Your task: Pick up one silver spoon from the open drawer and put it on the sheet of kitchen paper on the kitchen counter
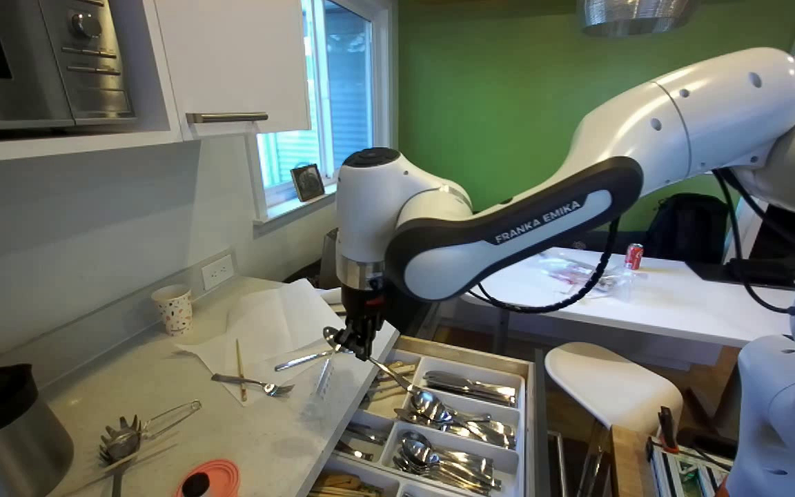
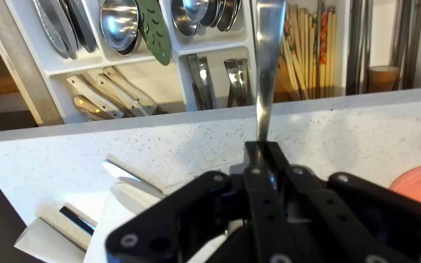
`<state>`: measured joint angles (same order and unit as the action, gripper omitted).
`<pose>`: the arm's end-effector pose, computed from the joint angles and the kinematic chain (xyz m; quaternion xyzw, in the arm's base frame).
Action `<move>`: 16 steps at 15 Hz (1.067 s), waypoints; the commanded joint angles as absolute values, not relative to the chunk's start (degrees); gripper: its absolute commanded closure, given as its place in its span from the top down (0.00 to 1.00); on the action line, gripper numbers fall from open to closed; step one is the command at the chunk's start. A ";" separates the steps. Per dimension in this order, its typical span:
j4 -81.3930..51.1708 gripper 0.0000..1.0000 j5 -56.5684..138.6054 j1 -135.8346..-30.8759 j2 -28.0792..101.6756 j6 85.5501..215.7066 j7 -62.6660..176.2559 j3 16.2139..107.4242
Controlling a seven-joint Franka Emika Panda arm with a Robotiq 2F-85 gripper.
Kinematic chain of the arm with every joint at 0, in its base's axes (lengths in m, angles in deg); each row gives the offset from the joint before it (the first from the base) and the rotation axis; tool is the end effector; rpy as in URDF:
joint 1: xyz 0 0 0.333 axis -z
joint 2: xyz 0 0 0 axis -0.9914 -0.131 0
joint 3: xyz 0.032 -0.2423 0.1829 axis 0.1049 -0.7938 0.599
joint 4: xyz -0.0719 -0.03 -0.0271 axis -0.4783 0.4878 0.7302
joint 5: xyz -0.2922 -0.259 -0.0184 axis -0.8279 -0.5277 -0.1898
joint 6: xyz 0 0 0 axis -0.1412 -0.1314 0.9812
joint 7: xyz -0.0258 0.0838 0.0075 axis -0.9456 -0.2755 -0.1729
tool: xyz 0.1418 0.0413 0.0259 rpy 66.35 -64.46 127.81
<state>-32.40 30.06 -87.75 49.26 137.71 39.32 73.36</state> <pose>0.5846 0.1125 0.4197 0.9920 -0.0240 0.0970 0.0770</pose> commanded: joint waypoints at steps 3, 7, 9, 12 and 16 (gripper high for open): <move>-10.82 0.02 35.58 -87.60 34.77 127.26 32.19 69.04; 2.59 0.02 42.48 -87.19 25.83 123.54 27.37 66.17; 8.12 0.02 44.72 -87.22 21.72 123.52 23.23 64.94; 4.51 0.08 43.78 -87.67 23.71 126.01 24.56 64.25; 4.55 0.08 43.74 -87.90 23.83 126.02 24.64 64.23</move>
